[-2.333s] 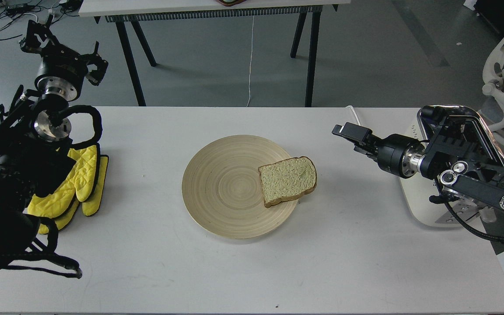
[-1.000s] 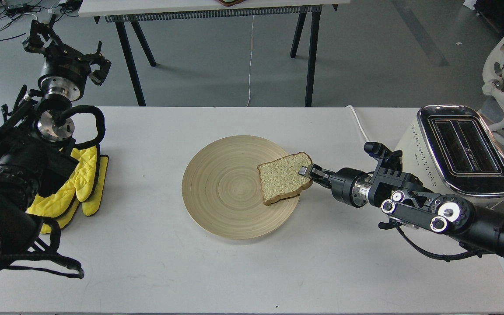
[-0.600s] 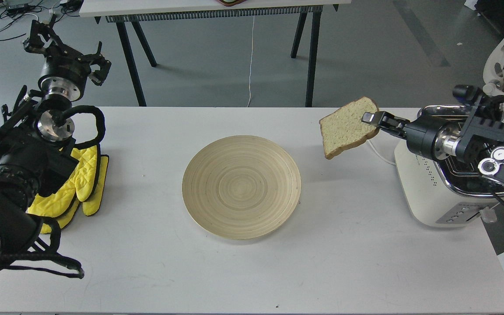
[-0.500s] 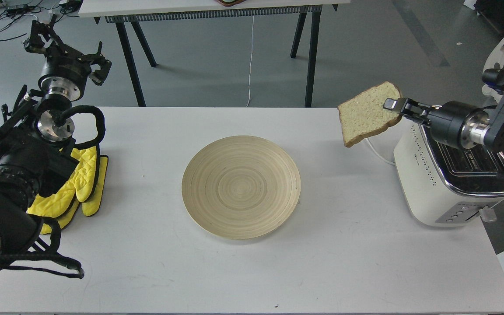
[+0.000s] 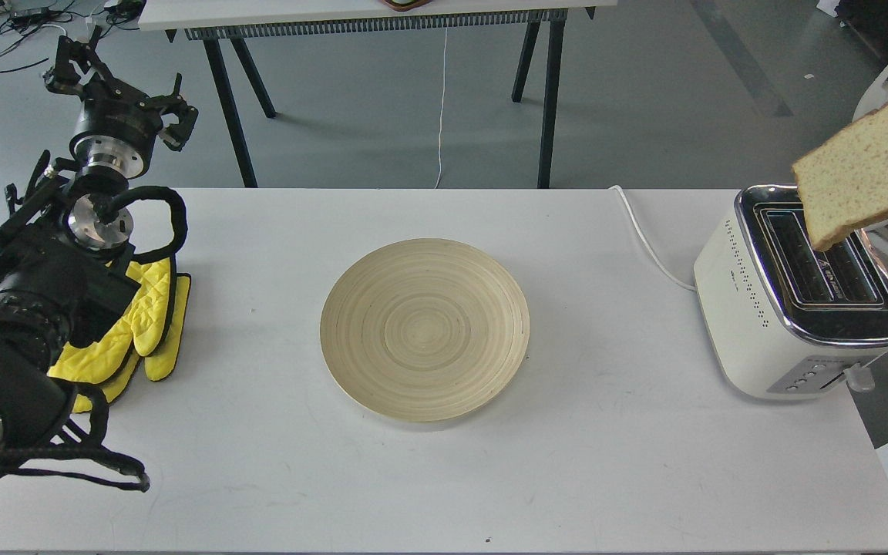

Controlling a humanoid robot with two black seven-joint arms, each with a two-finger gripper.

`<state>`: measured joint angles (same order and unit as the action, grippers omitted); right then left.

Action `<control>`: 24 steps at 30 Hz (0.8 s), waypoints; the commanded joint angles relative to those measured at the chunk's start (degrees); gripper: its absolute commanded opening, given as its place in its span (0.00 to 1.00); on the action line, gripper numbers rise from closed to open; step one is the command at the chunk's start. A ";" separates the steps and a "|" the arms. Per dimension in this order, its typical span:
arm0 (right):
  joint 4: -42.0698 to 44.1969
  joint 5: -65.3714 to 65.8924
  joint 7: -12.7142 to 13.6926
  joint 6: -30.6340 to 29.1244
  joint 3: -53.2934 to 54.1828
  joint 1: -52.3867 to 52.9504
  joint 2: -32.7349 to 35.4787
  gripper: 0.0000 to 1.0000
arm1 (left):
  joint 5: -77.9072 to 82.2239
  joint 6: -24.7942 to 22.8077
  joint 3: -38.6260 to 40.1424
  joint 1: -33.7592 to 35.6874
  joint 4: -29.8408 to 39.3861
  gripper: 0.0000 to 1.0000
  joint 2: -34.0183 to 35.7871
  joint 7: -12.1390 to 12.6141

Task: Put bread in toaster with right arm
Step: 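Carry the bread with the right gripper up over the toaster slot, then lower the bread into the toaster slot with the right gripper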

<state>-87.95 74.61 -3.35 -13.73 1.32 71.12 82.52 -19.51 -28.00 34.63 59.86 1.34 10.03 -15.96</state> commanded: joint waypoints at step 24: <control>1.82 0.45 0.45 3.62 -3.25 -3.53 -5.70 0.01 | 0.00 0.00 0.08 -0.01 -0.03 1.00 -0.10 -0.04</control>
<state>-86.28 75.26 -2.95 -10.28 -1.92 67.98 77.46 -19.51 -28.00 34.64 59.93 1.35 9.94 -15.98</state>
